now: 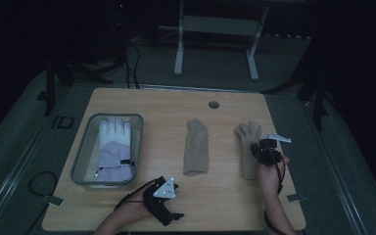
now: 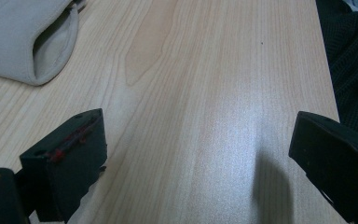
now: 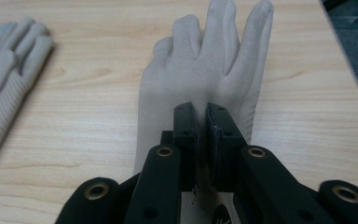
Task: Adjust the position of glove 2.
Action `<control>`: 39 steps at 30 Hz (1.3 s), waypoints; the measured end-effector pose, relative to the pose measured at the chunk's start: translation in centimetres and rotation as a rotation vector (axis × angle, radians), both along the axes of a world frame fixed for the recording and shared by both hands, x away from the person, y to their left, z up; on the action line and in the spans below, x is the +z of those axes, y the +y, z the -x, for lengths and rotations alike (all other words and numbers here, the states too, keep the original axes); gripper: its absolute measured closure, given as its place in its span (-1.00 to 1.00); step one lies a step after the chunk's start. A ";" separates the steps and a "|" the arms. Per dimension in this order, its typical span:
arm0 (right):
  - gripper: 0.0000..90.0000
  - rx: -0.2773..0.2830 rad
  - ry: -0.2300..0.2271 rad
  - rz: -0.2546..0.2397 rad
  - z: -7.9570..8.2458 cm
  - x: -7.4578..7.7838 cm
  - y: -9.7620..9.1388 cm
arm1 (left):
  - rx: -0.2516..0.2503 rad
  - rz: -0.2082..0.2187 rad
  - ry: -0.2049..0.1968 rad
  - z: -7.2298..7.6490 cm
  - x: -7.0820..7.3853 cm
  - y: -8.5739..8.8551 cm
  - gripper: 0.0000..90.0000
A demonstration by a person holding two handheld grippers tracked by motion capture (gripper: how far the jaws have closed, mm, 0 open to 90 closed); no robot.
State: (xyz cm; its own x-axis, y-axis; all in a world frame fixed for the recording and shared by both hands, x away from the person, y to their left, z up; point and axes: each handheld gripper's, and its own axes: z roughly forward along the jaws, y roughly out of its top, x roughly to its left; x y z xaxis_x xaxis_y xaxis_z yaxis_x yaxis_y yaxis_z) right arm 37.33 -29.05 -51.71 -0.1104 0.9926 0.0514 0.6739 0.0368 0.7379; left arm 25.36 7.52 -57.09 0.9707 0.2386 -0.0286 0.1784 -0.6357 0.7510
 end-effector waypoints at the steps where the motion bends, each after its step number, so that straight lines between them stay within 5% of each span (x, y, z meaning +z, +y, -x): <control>1: 0.84 0.001 0.003 0.004 -0.1 -0.3 0.0 | -0.001 0.000 0.000 0.0 0.0 0.0 -0.91; 13: 0.77 0.026 0.065 0.045 -1.7 -2.6 0.6 | 0.000 0.004 0.010 0.0 0.0 0.0 -0.91; 20: 0.40 0.066 0.058 0.025 -1.8 -2.2 0.2 | 0.002 0.007 0.015 0.0 0.0 0.0 -0.91; 26: 0.15 0.228 0.009 0.026 -1.5 -0.9 -1.1 | -0.001 0.016 0.021 0.0 0.0 0.1 -0.90; 31: 0.12 0.370 0.023 0.066 -1.7 -0.6 -2.0 | -0.001 0.008 0.017 0.0 0.0 0.0 -0.90; 35: 0.09 0.438 0.025 0.099 -1.9 -1.1 -2.4 | -0.002 0.007 0.018 0.0 0.0 0.0 -0.91; 39: 0.06 0.439 0.021 0.097 -2.3 -1.5 -2.5 | -0.001 0.010 0.020 0.0 0.0 0.0 -0.90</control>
State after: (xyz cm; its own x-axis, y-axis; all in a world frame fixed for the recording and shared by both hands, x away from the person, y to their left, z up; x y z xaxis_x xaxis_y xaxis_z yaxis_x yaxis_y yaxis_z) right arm 39.65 -31.57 -53.21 -0.5222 0.8522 -0.0325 0.5936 0.3906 0.7036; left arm 25.38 7.55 -57.07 0.9701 0.2376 -0.0500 0.1928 -0.6286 0.7535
